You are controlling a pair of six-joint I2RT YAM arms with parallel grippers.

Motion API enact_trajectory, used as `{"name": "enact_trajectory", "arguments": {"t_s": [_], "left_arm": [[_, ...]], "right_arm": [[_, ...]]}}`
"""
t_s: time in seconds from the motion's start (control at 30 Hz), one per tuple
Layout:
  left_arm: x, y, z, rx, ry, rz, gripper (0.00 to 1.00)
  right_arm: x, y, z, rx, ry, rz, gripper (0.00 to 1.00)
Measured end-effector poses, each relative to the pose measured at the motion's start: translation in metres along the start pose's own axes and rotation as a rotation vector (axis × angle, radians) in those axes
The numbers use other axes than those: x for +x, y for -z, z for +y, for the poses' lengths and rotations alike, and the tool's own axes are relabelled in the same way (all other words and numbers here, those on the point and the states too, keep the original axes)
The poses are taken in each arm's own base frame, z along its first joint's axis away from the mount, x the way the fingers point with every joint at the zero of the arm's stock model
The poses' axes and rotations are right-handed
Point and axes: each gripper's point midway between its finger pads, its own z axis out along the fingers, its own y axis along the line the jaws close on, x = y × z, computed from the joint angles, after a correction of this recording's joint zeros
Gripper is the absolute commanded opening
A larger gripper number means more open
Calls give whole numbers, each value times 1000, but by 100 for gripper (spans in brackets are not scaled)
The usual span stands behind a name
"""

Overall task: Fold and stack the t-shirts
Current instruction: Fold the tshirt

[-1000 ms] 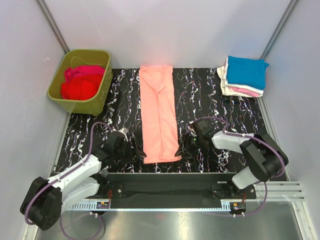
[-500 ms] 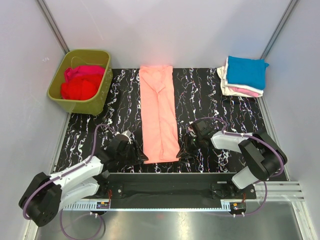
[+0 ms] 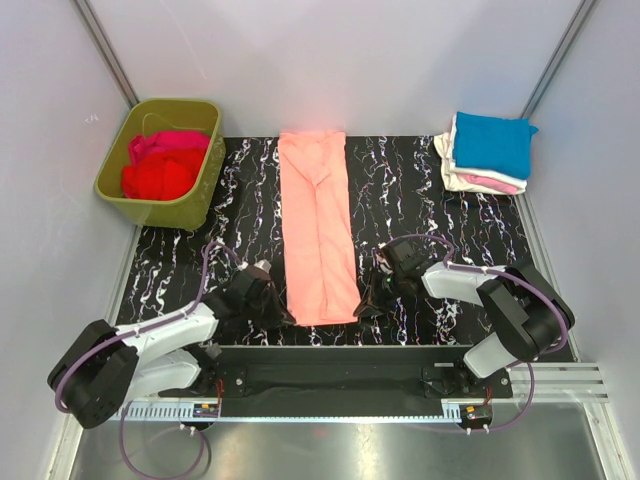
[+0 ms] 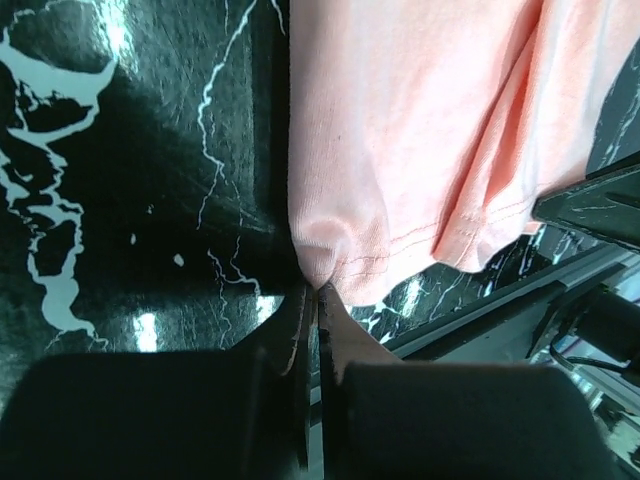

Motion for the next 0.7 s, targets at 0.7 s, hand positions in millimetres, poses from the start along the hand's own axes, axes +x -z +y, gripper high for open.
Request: {"name": "enact_trajectory", "arguments": {"t_s": [0.7], "left_arm": [[15, 87, -64, 28, -89, -41, 0]], "right_arm": [[62, 82, 40, -56, 2, -18, 0]]}}
